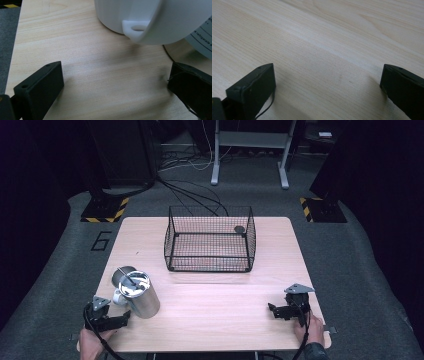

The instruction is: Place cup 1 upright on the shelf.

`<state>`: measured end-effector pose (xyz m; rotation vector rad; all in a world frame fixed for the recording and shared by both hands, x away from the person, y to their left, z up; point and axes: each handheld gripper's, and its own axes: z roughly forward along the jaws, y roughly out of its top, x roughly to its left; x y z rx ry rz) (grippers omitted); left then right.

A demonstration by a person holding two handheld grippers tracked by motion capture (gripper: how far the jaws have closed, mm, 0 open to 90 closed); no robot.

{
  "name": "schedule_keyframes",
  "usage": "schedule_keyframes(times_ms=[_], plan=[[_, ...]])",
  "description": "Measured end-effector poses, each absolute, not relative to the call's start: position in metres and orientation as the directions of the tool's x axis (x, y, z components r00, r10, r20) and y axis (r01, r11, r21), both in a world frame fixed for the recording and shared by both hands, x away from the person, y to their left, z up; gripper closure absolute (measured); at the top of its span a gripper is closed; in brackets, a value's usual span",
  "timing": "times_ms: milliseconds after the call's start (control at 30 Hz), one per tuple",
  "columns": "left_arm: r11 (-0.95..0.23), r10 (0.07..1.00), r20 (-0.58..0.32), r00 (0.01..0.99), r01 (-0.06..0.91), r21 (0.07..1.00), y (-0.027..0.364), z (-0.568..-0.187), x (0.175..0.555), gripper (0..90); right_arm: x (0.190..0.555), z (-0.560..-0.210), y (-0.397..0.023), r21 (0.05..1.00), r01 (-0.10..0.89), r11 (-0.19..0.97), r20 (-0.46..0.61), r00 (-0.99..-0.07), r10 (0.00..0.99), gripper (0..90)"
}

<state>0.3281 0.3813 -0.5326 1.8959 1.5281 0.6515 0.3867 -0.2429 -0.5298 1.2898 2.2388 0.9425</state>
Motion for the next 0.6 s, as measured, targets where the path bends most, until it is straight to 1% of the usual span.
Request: schedule_keyframes(times_ms=[167, 400, 600], plan=[[-0.169, 0.966, -0.020, 0.258, 0.686, 0.707, 0.381, -0.528, 0.329, 0.0, 0.387, -0.530, -0.243, 0.716, 0.603, 0.351, -0.001, -0.502, 0.865, 0.0], [-0.158, 0.959, -0.046, 0.279, 0.662, 0.733, 0.382, -0.513, 0.320, 0.1, 0.387, -0.530, -0.243, 0.718, 0.602, 0.350, -0.001, -0.502, 0.865, 0.0], [-0.169, 0.953, -0.049, 0.300, 0.657, 0.734, 0.384, -0.502, 0.314, 0.1, 0.387, -0.530, -0.243, 0.716, 0.602, 0.353, -0.002, -0.503, 0.864, 0.0]])
